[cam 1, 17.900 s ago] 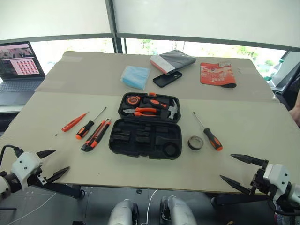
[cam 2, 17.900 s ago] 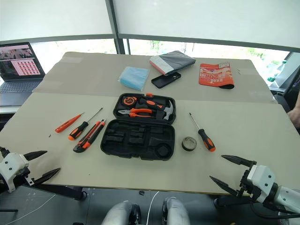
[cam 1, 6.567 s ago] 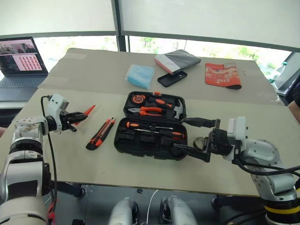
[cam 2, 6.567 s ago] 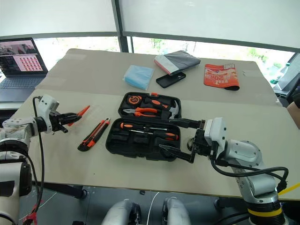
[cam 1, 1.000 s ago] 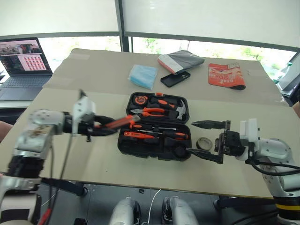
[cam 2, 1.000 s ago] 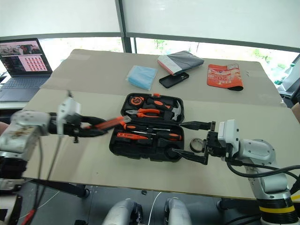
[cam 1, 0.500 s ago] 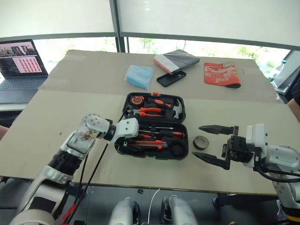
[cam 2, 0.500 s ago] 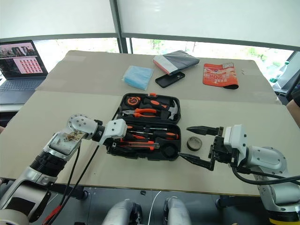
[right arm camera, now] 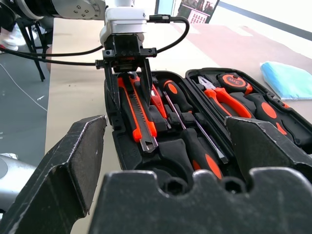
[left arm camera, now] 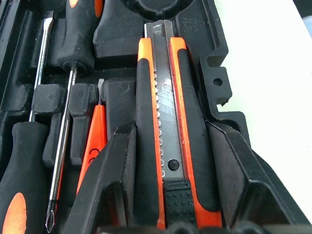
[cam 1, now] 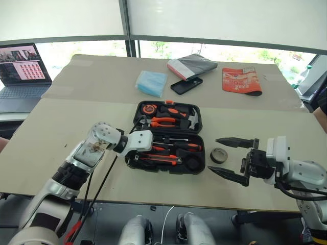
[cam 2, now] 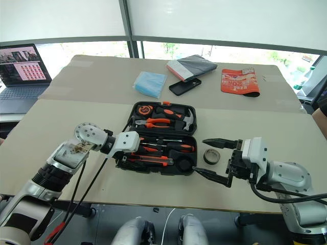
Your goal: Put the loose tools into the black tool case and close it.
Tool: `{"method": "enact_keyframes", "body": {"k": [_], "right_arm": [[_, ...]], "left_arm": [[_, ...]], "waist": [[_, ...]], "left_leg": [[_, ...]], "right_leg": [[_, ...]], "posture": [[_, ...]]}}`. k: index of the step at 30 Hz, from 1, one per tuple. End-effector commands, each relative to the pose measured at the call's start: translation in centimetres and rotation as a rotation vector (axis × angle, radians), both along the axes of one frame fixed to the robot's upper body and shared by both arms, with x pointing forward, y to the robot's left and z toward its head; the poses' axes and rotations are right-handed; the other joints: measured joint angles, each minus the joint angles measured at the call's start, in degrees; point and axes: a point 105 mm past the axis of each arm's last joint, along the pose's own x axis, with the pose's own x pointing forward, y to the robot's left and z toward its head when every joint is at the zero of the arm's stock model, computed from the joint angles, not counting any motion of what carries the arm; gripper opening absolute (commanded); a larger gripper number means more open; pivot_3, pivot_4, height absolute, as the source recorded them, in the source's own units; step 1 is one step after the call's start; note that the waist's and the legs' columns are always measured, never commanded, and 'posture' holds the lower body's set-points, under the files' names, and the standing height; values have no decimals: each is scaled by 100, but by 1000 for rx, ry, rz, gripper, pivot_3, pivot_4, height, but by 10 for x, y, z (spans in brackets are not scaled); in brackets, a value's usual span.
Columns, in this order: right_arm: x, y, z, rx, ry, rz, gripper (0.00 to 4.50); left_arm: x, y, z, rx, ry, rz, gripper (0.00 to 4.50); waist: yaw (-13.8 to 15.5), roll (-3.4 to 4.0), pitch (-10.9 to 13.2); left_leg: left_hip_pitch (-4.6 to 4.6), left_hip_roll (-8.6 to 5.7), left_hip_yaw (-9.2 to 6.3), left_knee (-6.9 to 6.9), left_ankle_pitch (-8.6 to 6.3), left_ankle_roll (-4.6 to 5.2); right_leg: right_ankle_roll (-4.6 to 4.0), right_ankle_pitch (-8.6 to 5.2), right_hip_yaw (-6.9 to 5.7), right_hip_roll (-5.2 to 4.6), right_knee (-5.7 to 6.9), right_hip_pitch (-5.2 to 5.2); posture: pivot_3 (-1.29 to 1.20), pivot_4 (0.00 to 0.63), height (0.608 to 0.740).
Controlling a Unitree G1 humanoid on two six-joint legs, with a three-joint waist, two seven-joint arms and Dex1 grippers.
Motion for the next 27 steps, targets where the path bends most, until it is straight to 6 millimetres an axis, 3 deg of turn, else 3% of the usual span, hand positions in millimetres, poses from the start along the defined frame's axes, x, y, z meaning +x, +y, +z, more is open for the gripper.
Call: {"method": "enact_keyframes", "body": {"k": [1,3,9,10,13,21,27], "right_arm": [[3,2,5,3,-31,11,4500],[5,1,4,5,-30,12,4500],[8,3,1,21,-26,13,4500],[9,4,0,23,-24,13,4500],[9,5,-2,34,-19,8,4500],[9,3,-6,38,-23,-15,4500],[3,1,-8,37,-12,-20,4500]], "left_arm": [[-3,-1,2,-52,34,-36,3622],[-1,-3,16,-131,43,-45,4275],[18,-3,50,-317,27,12,4275],[16,-4,50,-320,28,-6,3748],[12,-10,52,-384,-31,-60,2943],[0,-9,4,-301,15,-67,71],[7,-3,-25,-244,54,19,71]], "waist": [[0,0,0],[4,0,0],[14,0,0],[11,0,0],[5,0,0],[-1,0,0],[23,1,0]], "left_leg": [[1,0,1,0,0,0],[-1,0,0,0,1,-1],[-9,-1,0,8,8,-13],[-9,-1,0,9,8,-12],[-7,-2,1,6,12,-18],[-3,-2,1,5,18,-29],[-1,-2,-1,8,1,1]], "right_leg": [[0,0,1,-1,1,0],[0,0,-2,0,0,0],[1,0,-5,-2,0,-2],[1,1,-6,-2,1,-1],[2,1,-3,-2,0,0],[1,1,-4,0,5,0],[1,2,-4,-7,3,6]], "posture": [[0,150,740],[0,150,740],[0,150,740],[0,150,740],[0,150,740],[0,150,740],[0,150,740]]}}
